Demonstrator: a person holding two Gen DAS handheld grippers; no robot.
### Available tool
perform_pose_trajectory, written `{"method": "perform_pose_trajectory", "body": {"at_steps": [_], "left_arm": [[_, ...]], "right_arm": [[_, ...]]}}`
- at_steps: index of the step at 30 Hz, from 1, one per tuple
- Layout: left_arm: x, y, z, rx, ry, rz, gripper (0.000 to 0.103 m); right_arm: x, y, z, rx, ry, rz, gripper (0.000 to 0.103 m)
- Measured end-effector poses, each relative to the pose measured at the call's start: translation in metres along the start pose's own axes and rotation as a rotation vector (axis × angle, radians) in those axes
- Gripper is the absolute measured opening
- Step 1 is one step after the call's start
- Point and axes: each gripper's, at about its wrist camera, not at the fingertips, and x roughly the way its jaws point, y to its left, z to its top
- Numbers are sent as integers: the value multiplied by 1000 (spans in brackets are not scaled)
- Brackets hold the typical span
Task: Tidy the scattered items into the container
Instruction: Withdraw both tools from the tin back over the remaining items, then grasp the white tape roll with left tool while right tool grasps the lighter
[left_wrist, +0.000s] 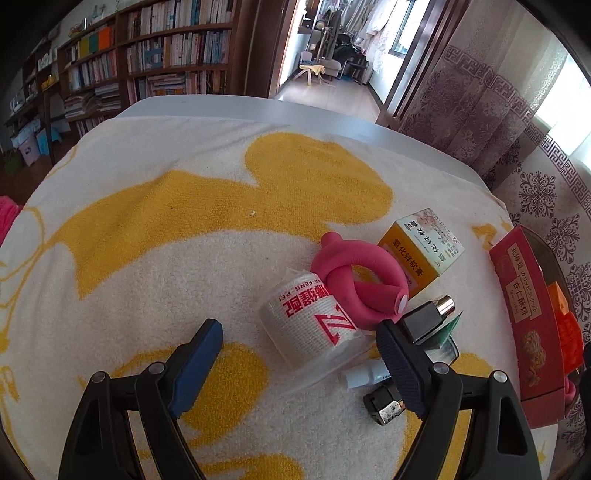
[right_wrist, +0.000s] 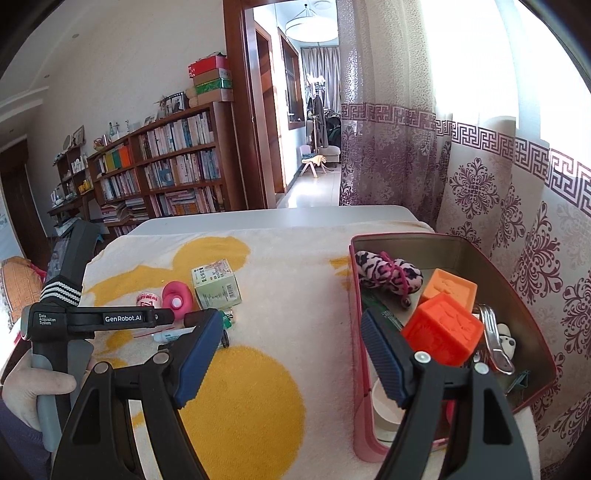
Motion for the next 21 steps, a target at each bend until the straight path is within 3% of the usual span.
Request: {"method": "perform_pose_trajectory", "body": {"at_steps": [2, 8, 21], "left_arm": [[-2, 6, 1, -21, -5, 1, 87], [-5, 31, 5, -72, -22, 99, 87], [1, 33, 14, -48, -60, 95, 87]], "right_arm": [[0, 0, 0, -2, 2, 1, 80], [1, 1, -1, -8, 7, 2, 80], [7, 11, -6, -50, 26, -1, 80]]}}
